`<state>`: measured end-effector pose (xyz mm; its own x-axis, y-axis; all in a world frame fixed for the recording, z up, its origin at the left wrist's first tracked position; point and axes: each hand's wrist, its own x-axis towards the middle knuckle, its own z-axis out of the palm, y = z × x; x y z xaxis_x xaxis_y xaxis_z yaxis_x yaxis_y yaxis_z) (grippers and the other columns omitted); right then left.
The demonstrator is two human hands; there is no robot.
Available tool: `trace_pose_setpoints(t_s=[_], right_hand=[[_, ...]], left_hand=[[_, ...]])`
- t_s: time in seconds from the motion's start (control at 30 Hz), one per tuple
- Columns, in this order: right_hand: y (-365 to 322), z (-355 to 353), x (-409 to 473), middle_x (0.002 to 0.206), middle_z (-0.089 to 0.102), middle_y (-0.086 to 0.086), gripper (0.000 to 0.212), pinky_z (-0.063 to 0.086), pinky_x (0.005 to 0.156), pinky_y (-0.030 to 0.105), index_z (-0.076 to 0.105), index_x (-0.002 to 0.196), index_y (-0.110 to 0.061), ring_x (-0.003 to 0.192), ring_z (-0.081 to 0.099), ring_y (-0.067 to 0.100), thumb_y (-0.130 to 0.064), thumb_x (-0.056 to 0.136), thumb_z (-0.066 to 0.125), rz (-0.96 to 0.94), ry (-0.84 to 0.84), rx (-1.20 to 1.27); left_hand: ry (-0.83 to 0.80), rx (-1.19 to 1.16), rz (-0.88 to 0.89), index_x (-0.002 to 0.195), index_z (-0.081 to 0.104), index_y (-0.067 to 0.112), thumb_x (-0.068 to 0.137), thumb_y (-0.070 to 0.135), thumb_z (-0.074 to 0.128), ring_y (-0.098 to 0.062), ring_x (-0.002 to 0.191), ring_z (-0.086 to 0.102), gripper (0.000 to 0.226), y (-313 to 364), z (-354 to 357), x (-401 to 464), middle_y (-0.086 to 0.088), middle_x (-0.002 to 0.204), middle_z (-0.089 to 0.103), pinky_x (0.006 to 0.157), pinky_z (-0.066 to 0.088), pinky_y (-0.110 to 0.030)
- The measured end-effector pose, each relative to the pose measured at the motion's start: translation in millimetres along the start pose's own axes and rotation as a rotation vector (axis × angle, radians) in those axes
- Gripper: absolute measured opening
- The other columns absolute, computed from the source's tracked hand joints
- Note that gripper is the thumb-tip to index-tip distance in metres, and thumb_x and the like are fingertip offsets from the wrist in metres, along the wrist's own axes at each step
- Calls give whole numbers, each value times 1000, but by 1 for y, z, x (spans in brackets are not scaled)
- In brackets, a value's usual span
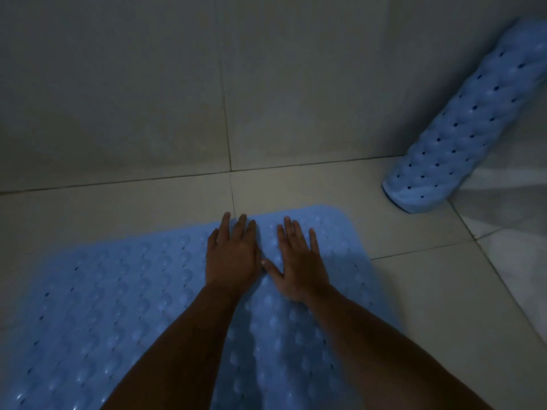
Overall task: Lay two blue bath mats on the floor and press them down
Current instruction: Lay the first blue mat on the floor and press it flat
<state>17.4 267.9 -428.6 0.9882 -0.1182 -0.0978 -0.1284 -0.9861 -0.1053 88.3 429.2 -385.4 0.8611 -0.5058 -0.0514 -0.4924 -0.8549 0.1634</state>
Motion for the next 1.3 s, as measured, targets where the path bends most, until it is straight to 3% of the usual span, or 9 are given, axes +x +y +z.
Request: trace_pose_setpoints(t_s=[0.23,0.33,0.43,0.57,0.7,0.97,1.1,1.2,1.3], right_hand=[[7,-19,6,165,-24,-1,92,-16,123,48,-5,160,-19,152,-22,16,-73,94,28,10,-277,199],[24,-71,41,164,25,11,59,14,126,40,39,152,-11,149,29,18,-43,103,48,103,-429,538],[57,-108,56,131,67,7,29,41,112,29,71,123,-13,123,61,19,-21,99,57,216,-135,669],[93,-105,41,126,70,4,30,41,101,19,72,120,-15,120,63,19,-14,97,52,204,132,608],[128,-82,18,115,73,6,38,49,99,30,72,114,-12,108,67,24,-25,92,43,137,325,522],[170,-39,-15,117,71,3,42,52,94,45,70,115,-19,111,64,27,-35,93,38,142,256,361],[152,-59,-18,133,63,7,40,49,102,44,62,131,-17,122,60,26,-28,96,46,152,92,365],[124,-56,-23,157,38,15,52,34,116,47,39,151,-11,146,34,32,-27,102,46,128,-71,279],[97,-31,-32,168,3,17,71,11,124,55,12,159,-10,155,3,32,-51,103,26,115,-166,162]], left_hand=[[36,-36,-110,152,43,14,97,37,34,-37,154,21,60,-20,6,-12,-8,160,40,113,34,-57],[-15,-70,-138,155,35,15,101,35,36,-35,156,12,58,-5,-12,2,-7,163,34,118,27,-55],[-50,-83,-75,158,27,17,103,35,36,-34,157,6,59,34,-15,21,-5,167,25,122,22,-51],[-128,-83,121,162,10,16,105,40,22,-32,157,-10,63,101,10,40,-5,171,2,126,9,-51],[-192,-35,171,161,-5,13,90,69,-4,-30,153,-25,90,134,56,39,-6,169,-19,125,-9,-53],[-207,34,164,162,-1,14,103,57,9,-26,157,-15,74,141,63,30,-4,171,-9,125,-4,-54],[-351,-20,164,151,41,16,101,41,36,-31,148,35,57,134,17,74,-9,162,34,115,33,-51],[-470,-192,152,136,61,21,96,35,47,-33,130,55,45,123,-17,104,-9,144,58,108,45,-48],[-205,-243,115,143,55,21,96,25,49,-33,137,46,47,113,-18,75,-8,144,58,107,42,-48]])
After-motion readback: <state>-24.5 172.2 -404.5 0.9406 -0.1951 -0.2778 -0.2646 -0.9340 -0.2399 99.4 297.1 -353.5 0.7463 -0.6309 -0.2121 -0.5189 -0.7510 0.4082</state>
